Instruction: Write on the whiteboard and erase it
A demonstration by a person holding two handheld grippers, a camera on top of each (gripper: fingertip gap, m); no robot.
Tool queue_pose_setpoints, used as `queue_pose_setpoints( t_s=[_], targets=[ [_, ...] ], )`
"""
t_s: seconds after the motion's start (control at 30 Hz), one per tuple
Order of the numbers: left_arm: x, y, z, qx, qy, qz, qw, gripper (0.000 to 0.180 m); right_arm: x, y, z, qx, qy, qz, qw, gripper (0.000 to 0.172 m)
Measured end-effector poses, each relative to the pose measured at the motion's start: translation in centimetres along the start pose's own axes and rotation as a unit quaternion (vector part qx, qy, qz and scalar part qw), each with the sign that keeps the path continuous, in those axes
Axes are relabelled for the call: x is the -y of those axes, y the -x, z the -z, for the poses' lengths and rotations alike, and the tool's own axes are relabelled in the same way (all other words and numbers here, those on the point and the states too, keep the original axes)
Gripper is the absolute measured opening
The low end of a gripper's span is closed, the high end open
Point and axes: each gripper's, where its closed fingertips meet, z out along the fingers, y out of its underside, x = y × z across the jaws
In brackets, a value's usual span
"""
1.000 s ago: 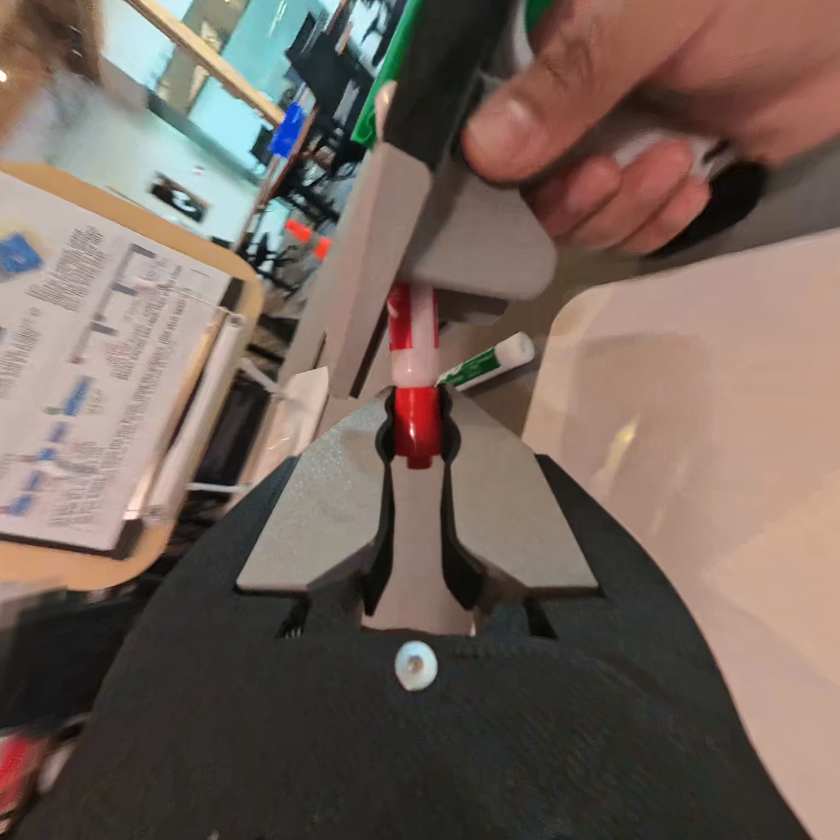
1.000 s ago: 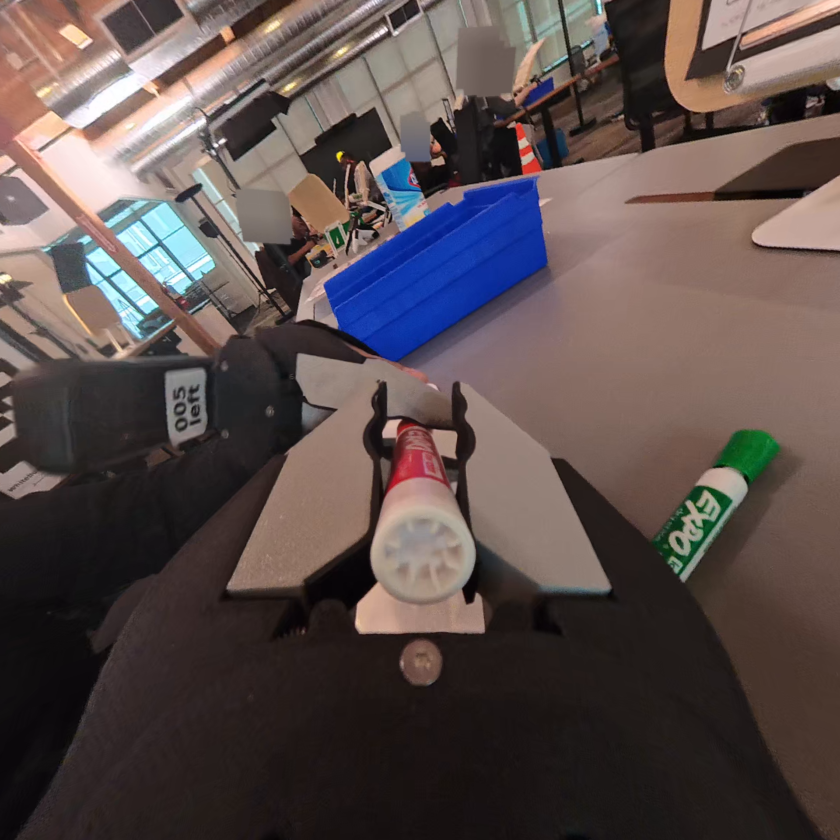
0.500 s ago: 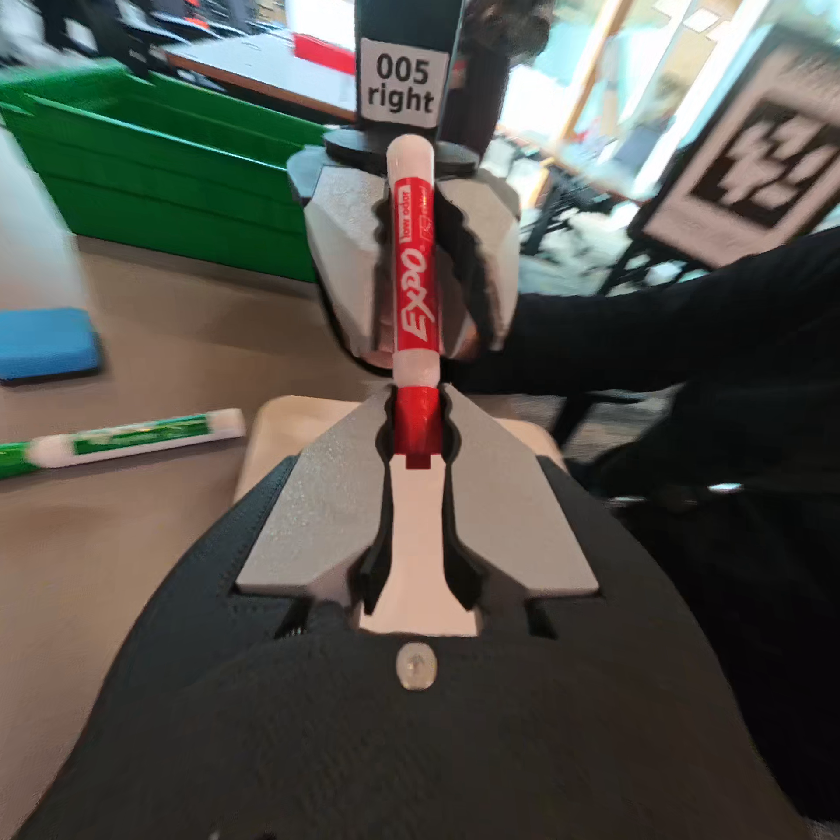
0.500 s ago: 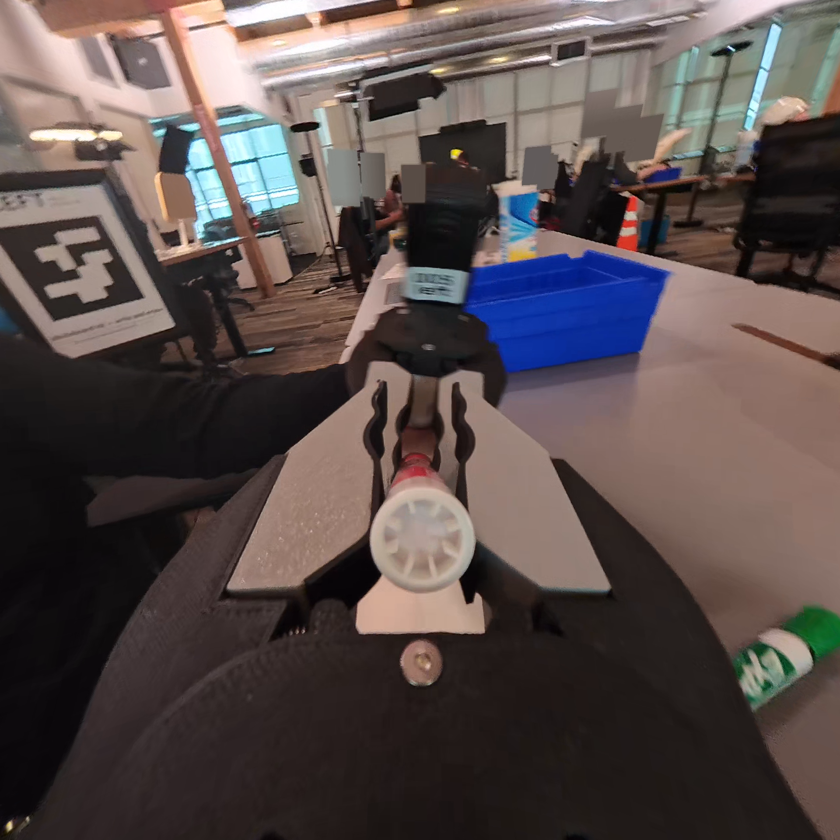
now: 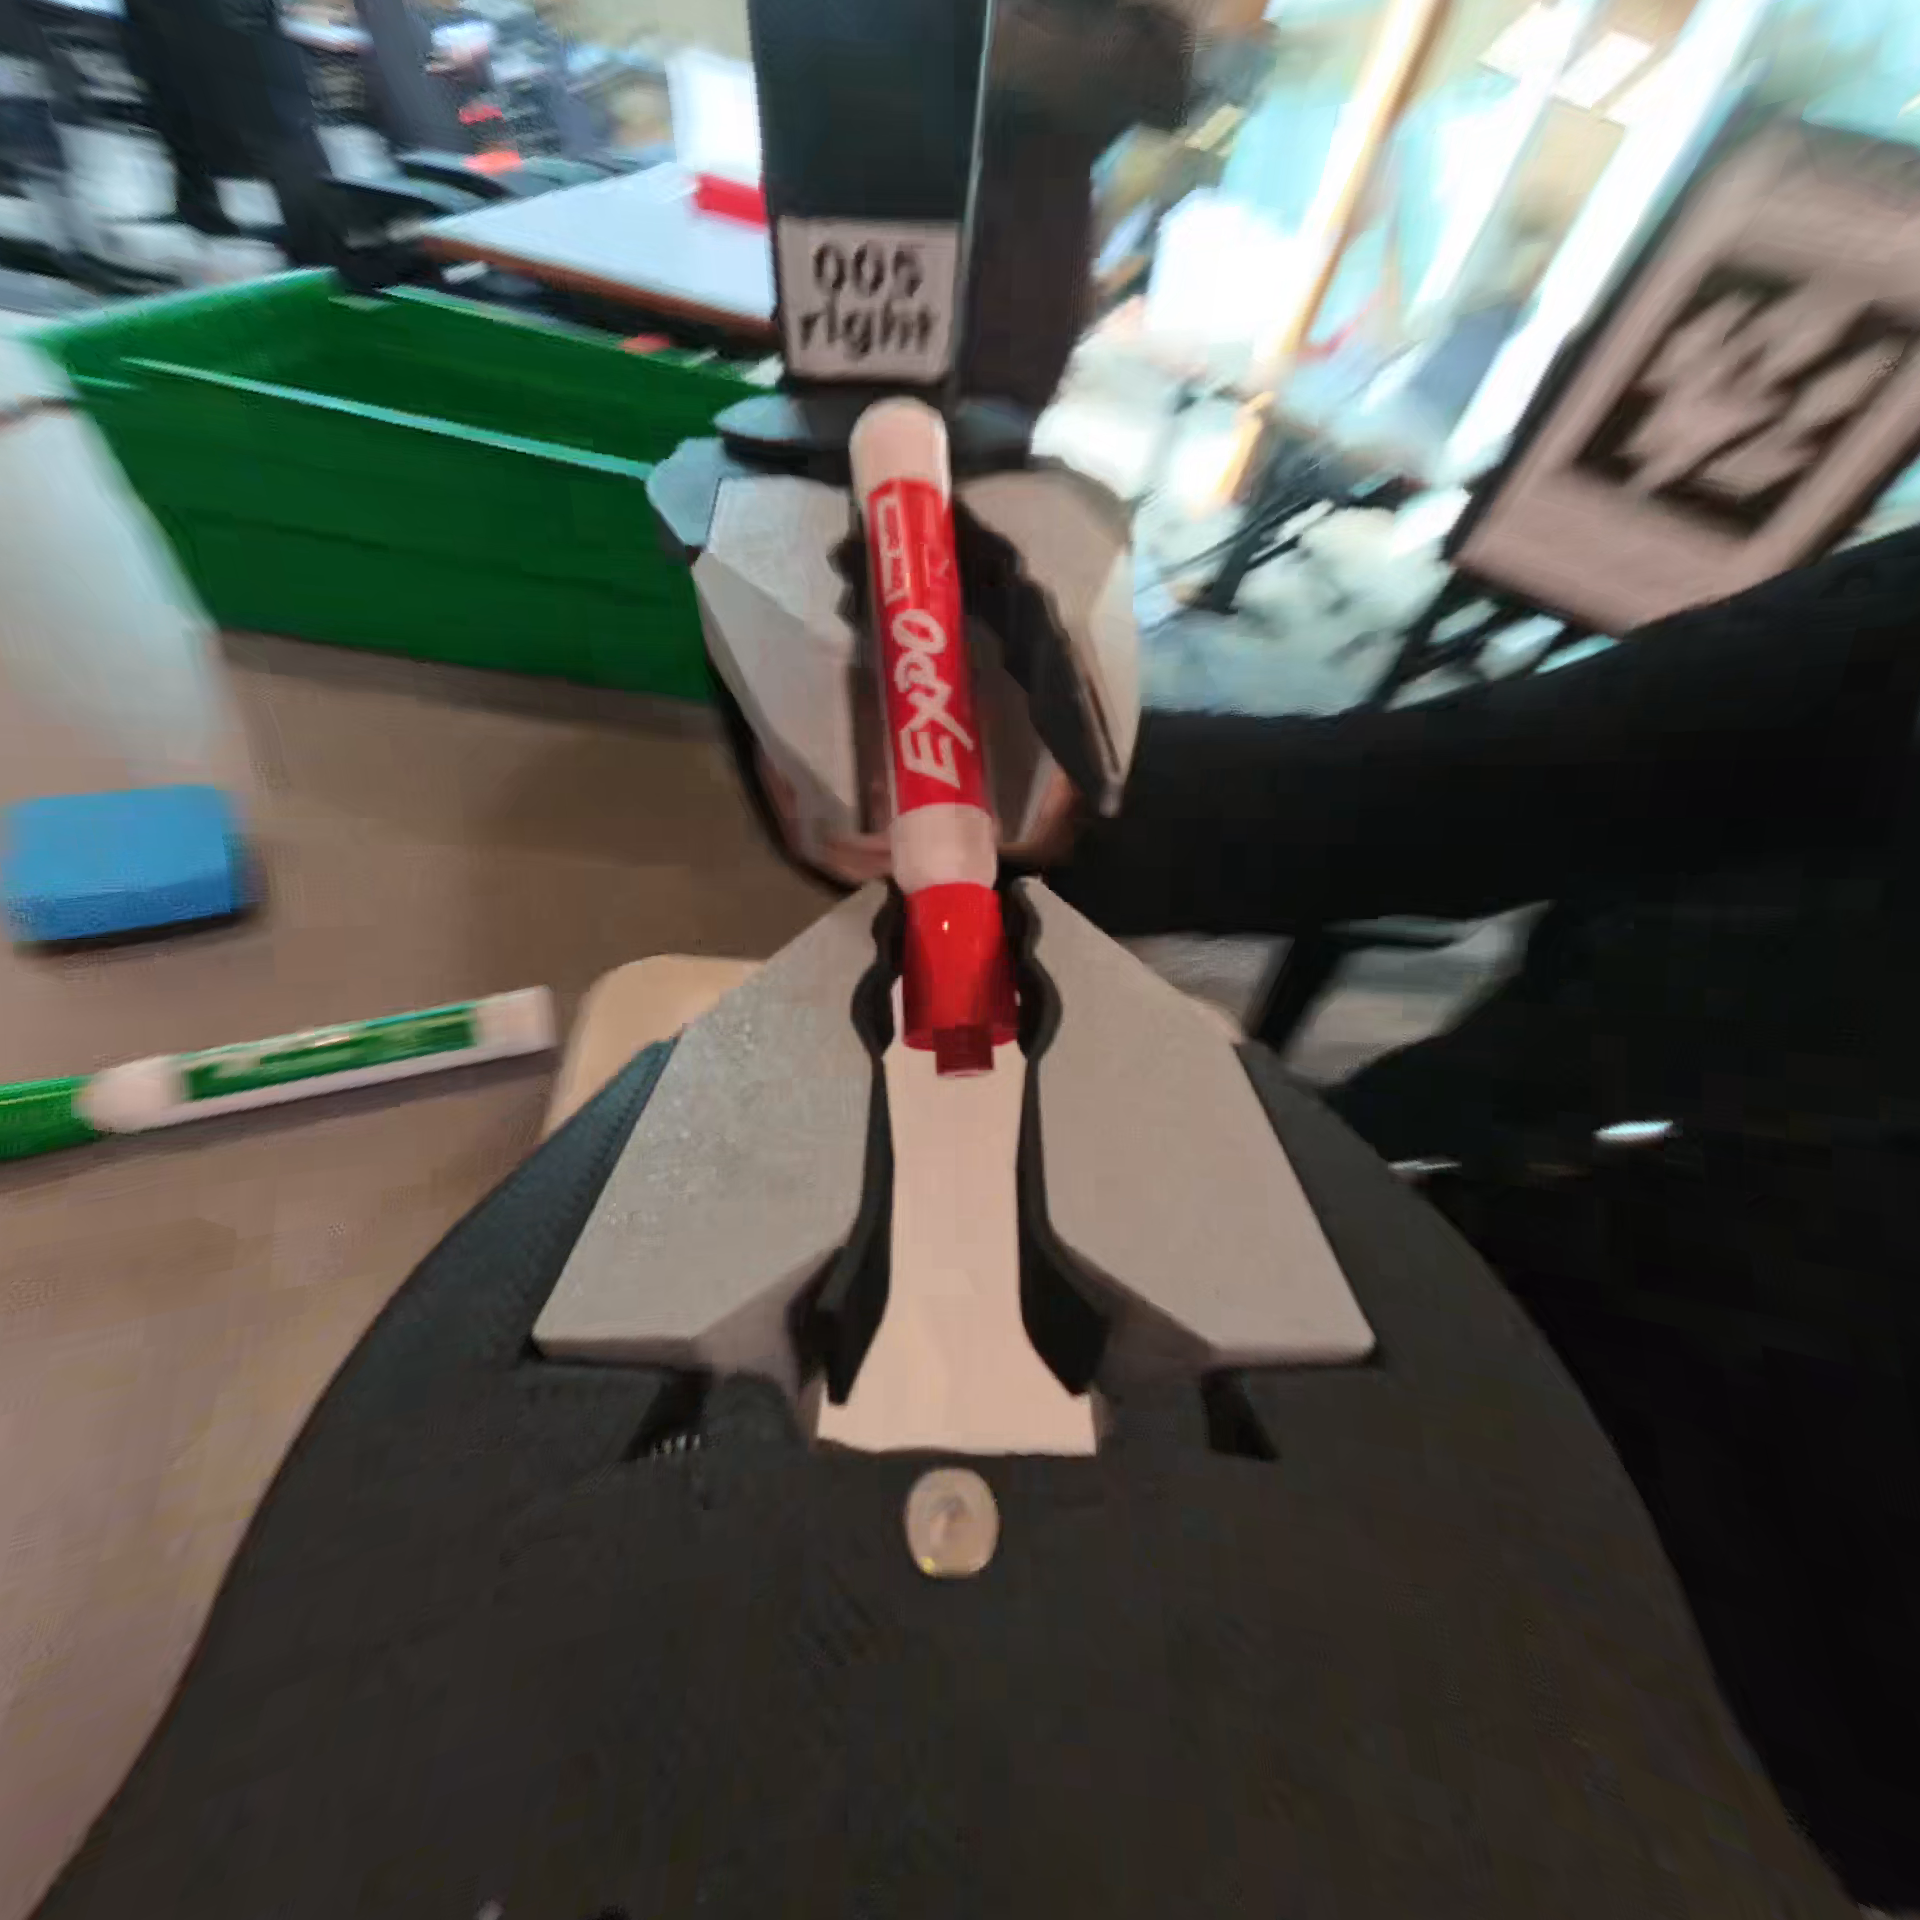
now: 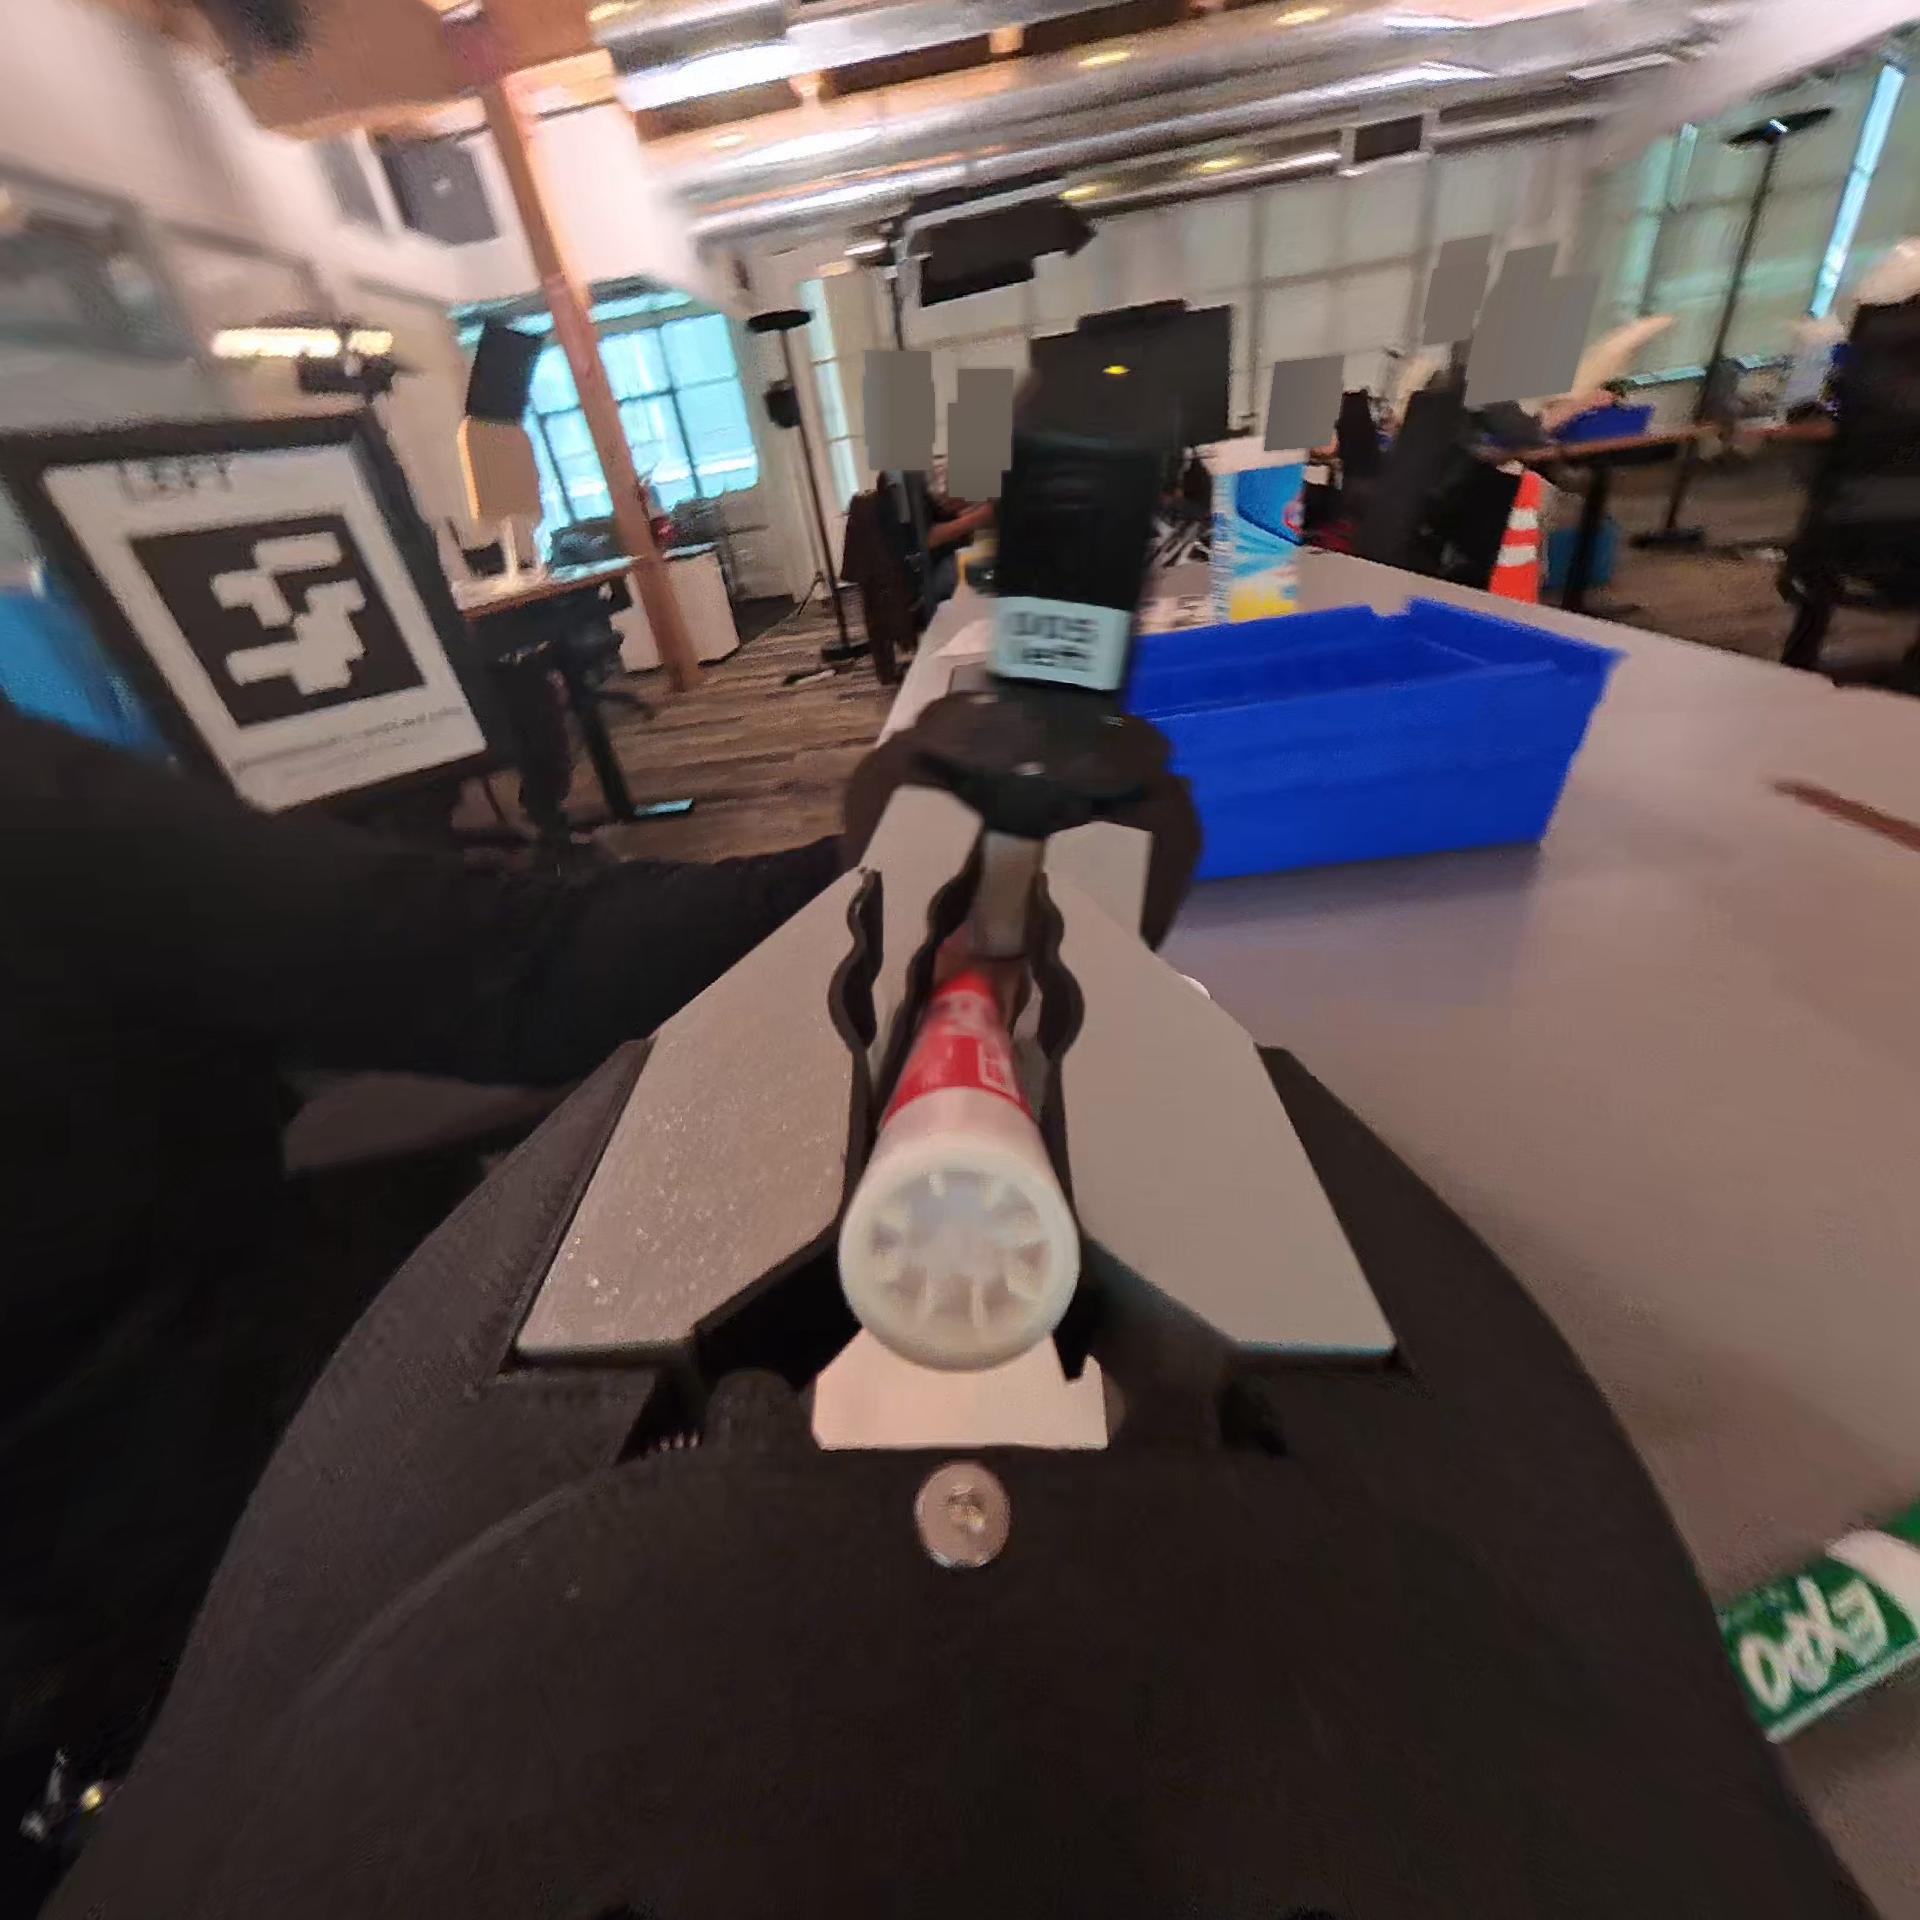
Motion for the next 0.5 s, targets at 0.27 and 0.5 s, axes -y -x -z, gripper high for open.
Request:
queue_pose_setpoints(
  t_s=[0.27, 0.5],
  targets=[
    [-1.3, 4.3, 0.2, 0.169, 0.064, -0.137, 0.974, 0.014, -1.7, -4.8, 0.8, -0.101, 0.021, -0.079, 0.992, 0.027],
    [-1.6, 7.6, 0.8, 0.353, 0.160, -0.340, 0.857, 0.013, -2.2, -6.1, 1.4, -0.122, 0.013, -0.126, 0.984, 0.028]
  ],
)
